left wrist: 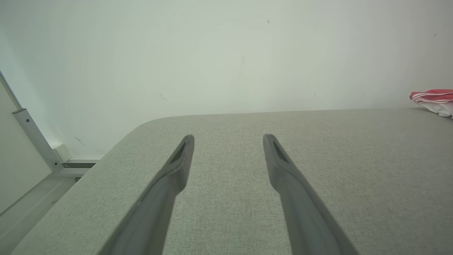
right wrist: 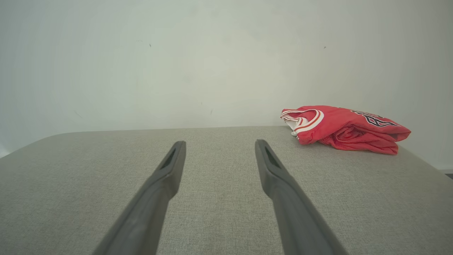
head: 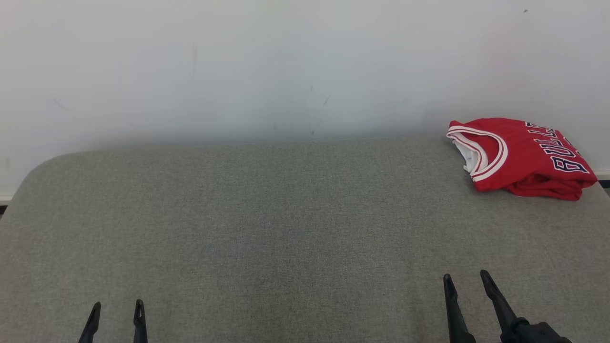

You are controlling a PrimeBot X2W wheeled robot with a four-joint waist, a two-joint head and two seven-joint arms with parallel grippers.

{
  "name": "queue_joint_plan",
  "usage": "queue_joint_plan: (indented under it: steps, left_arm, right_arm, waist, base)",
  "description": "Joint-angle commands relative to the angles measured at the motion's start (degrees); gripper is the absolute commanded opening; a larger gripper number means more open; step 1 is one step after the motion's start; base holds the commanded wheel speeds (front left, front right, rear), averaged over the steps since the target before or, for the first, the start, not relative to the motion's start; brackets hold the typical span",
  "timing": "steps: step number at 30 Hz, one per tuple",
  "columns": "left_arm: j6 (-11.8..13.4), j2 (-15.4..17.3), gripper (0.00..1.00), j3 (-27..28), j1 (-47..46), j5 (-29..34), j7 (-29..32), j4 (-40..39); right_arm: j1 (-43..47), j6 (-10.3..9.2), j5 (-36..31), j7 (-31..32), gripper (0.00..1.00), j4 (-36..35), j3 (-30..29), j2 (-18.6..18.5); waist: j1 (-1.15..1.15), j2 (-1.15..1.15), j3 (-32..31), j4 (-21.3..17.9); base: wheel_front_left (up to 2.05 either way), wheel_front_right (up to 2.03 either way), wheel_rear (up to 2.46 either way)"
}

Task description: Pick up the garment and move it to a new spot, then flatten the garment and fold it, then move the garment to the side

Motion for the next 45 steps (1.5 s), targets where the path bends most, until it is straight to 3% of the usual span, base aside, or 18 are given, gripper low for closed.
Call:
queue_joint_plan:
  steps: [1, 8, 9, 14, 45]
  left_arm:
    - [0.29, 0.16, 1.0, -0.03, 0.57, -0.34, -0.01, -0.22]
    - [0.09, 0.41, 1.0, -0.36, 0.28, -0.78, -0.26, -0.05]
    - [0.03, 0.21, 0.0, -0.27, -0.02, -0.73, -0.05, 0.05]
    - [-0.09, -0.77, 0.0, -0.64, 0.31, -1.02, 0.01, 2.84]
    - [-2.36, -2.95, 0.0, 1.47, -5.4, -32.16, 7.55, 5.4]
  right_arm:
    - [-0.01, -0.16, 0.21, -0.24, 1.0, 0.08, -0.06, 0.21]
    - [-0.01, -0.16, 0.37, -0.25, 1.0, 0.35, 0.02, 0.21]
    - [0.0, 0.0, 0.13, 0.0, 0.0, 0.27, 0.02, 0.0]
    - [1.11, 0.01, 0.14, 0.38, 0.0, 2.94, 0.09, 0.01]
    - [-4.3, -0.02, 34.02, 7.59, 0.0, 4.9, -1.1, -0.65]
  waist:
    - [0.0, 0.0, 0.0, 0.02]
    - [0.0, 0.0, 0.0, 0.16]
    - [0.0, 0.0, 0.01, 0.15]
    - [0.0, 0.0, 0.01, 0.16]
    - [0.0, 0.0, 0.95, 0.06]
  base:
    - [0.0, 0.0, 0.0]
    - [0.0, 0.0, 0.0]
    - [0.0, 0.0, 0.0]
    - [0.0, 0.0, 0.0]
    - [0.0, 0.0, 0.0]
